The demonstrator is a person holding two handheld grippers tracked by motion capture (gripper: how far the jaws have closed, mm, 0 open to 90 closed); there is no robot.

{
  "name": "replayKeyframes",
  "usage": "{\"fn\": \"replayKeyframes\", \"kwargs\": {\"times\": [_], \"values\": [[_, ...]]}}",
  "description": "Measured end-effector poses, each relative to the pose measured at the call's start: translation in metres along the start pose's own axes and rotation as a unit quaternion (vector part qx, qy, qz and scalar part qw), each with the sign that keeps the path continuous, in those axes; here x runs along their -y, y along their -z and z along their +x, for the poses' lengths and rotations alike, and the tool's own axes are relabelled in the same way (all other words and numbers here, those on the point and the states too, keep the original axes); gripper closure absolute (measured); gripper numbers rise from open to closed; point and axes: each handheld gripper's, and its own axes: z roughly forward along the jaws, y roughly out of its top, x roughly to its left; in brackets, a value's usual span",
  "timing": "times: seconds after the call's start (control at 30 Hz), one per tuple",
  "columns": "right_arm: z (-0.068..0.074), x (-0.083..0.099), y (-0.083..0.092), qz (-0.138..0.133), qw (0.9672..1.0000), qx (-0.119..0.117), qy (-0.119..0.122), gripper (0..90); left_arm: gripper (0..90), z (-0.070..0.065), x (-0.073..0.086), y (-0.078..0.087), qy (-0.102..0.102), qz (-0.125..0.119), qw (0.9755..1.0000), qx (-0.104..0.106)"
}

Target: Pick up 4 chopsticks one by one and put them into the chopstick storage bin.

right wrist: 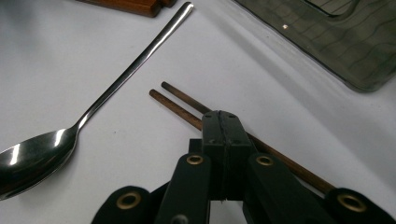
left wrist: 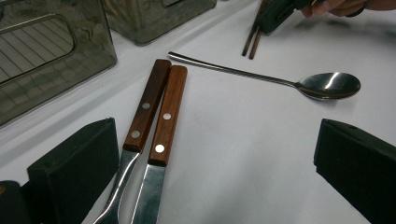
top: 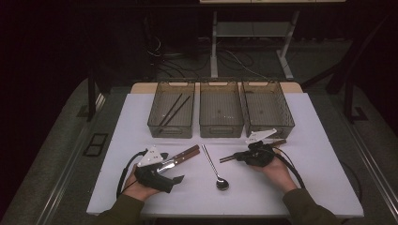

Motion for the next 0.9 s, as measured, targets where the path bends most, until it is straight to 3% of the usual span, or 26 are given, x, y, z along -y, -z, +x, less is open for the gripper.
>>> {"fn": "replayKeyframes", "kwargs": {"times": [0.43,0.9], "values": [[0.008,-0.002,-0.005,0.007,0.9999,-0.010,0.011,89.9,0.0,0.000,0.000,0.000,0.000,-0.001,1.0000,-0.001],[0.000,-0.018,-0.016,-0.010,0.9999,-0.005,0.006,89.9,0.0,0.000,0.000,0.000,0.000,-0.001,1.0000,0.000]]}}
